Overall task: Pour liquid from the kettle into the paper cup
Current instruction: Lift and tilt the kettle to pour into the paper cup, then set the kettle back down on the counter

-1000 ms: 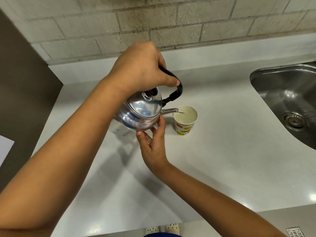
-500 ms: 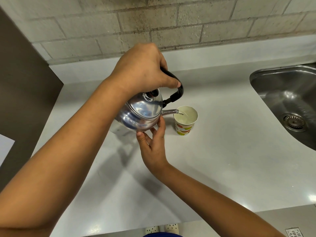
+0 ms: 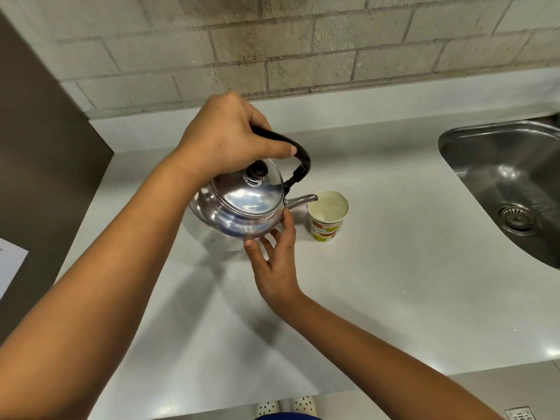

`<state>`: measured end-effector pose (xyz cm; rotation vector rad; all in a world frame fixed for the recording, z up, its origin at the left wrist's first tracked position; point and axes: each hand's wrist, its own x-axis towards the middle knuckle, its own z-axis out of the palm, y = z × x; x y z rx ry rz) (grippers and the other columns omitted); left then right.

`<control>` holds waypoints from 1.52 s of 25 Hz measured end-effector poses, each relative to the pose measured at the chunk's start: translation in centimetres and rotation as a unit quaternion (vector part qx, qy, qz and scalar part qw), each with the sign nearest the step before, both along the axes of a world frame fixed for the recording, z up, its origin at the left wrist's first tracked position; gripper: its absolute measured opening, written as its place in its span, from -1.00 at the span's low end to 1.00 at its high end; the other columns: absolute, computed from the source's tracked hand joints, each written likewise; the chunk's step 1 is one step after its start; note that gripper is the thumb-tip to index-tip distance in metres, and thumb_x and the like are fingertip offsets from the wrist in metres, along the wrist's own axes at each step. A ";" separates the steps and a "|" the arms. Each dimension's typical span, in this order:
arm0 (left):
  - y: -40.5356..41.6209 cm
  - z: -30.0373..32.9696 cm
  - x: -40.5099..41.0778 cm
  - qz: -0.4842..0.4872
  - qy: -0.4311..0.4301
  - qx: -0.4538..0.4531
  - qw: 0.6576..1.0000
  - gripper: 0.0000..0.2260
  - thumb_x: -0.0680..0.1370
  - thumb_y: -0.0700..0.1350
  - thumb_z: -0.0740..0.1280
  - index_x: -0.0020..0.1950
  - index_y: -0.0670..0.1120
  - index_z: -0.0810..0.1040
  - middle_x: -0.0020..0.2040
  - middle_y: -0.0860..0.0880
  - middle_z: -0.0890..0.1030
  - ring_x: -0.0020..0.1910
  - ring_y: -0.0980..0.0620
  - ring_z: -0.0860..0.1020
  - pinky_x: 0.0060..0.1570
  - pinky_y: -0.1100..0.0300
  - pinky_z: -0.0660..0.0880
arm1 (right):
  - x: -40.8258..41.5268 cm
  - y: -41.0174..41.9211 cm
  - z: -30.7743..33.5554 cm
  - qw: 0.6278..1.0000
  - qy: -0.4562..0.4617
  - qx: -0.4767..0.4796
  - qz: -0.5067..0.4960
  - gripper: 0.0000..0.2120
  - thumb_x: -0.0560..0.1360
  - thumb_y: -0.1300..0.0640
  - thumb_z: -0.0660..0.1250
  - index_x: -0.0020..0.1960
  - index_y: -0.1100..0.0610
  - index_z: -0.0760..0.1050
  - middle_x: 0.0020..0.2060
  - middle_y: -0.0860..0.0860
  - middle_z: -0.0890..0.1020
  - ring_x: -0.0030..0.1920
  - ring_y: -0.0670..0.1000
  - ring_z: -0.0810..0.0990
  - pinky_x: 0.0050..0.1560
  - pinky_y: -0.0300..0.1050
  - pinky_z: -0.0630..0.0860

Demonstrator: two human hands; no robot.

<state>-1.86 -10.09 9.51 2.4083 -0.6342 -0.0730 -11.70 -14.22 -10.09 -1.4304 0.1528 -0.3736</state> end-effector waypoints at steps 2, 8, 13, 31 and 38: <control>0.6 -0.5 0.1 0.004 0.015 -0.026 1.000 -0.78 0.19 0.19 0.49 -0.36 0.06 0.64 -0.56 0.12 0.54 -0.54 0.22 0.44 -0.44 0.26 0.36 | -0.1 -0.1 -0.2 1.000 0.006 -0.007 -0.001 -0.32 0.45 0.05 0.31 0.39 -0.15 -0.04 0.32 -0.26 0.19 0.26 -0.35 0.34 0.27 -0.30 0.40; 2.1 -1.6 0.5 0.018 0.036 -0.095 0.995 -0.75 0.16 0.18 0.50 -0.34 0.03 0.66 -0.43 -0.02 0.61 -0.46 0.13 0.49 -0.36 0.22 0.44 | -0.3 -0.3 -0.4 0.999 0.029 -0.046 -0.004 -0.28 0.50 0.16 0.33 0.46 -0.01 -0.07 0.40 -0.02 0.15 0.18 -0.50 0.30 0.15 -0.53 0.36; 3.5 -2.3 0.8 0.046 0.043 -0.162 0.985 -0.80 0.17 0.17 0.51 -0.38 0.07 0.65 -0.45 0.03 0.60 -0.51 0.21 0.47 -0.45 0.36 0.39 | -1.4 -0.8 3.1 0.992 0.026 -0.122 -0.029 -0.19 0.45 0.18 0.37 0.41 -0.15 -0.13 0.47 0.09 0.06 0.41 -0.09 0.23 0.42 0.13 0.28; 7.1 -4.2 0.5 0.067 0.049 -0.281 0.956 -0.90 0.25 0.01 0.52 -0.38 0.04 0.63 -0.40 0.00 0.62 -0.36 0.08 0.55 -0.26 0.26 0.47 | 6.3 -5.8 14.3 0.887 -0.074 -0.443 0.106 -0.71 0.48 0.33 0.28 0.19 0.17 0.48 0.07 0.15 0.61 0.08 0.07 0.54 0.11 -0.14 0.43; 7.4 -6.1 1.1 0.083 0.079 -0.284 0.952 -0.89 0.28 -0.05 0.51 -0.31 -0.04 0.64 -0.32 -0.12 0.61 -0.28 -0.02 0.55 -0.19 0.15 0.47 | 7.0 -5.1 12.6 0.895 -0.056 -0.427 0.113 -0.71 0.48 0.36 0.27 0.18 0.20 0.49 0.06 0.17 0.61 0.08 0.09 0.55 0.09 -0.19 0.41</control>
